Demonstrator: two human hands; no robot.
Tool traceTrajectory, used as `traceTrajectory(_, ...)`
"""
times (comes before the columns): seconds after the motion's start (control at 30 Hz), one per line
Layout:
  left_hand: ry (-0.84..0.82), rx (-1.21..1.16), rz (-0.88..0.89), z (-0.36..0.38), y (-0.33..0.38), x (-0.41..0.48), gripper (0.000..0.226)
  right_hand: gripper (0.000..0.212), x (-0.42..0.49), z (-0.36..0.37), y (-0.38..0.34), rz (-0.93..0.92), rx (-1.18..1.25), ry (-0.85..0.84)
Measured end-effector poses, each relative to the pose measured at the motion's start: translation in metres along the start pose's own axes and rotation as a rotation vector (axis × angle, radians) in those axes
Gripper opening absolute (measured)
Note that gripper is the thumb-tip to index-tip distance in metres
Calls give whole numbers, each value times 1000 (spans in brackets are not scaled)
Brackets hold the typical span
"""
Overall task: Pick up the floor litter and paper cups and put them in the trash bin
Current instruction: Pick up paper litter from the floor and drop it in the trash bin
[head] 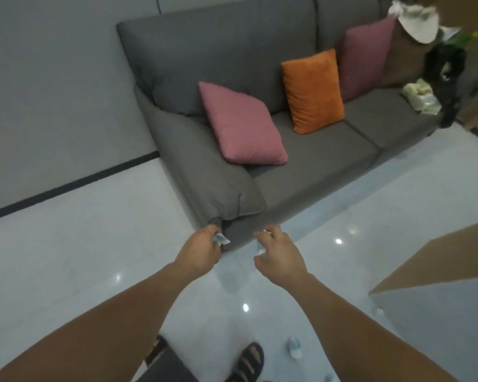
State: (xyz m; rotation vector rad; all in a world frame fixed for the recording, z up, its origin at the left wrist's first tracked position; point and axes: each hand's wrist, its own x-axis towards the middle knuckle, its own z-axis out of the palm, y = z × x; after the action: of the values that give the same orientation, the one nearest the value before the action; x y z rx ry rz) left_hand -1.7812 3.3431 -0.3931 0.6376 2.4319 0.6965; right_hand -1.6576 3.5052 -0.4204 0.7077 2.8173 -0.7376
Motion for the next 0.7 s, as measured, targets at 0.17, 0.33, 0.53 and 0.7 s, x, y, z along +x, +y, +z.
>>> traceTrajectory(0.17,161,-100,-125,-90,-68,-54,32,56,7,-2,-109,-192,-71,-62)
traceTrajectory(0.33,307,-194,-251,-172,-168,-119,34,55,13,26,-252,-436,-157,-101)
traceTrajectory(0.53,512,-250,-424,-257,-293,-211,32,57,8,86,-432,-690,-220,-134)
traceTrajectory(0.7,634,-270,-539,-309,-379,-270,34,56,-9,140,-555,-852,-245,-210)
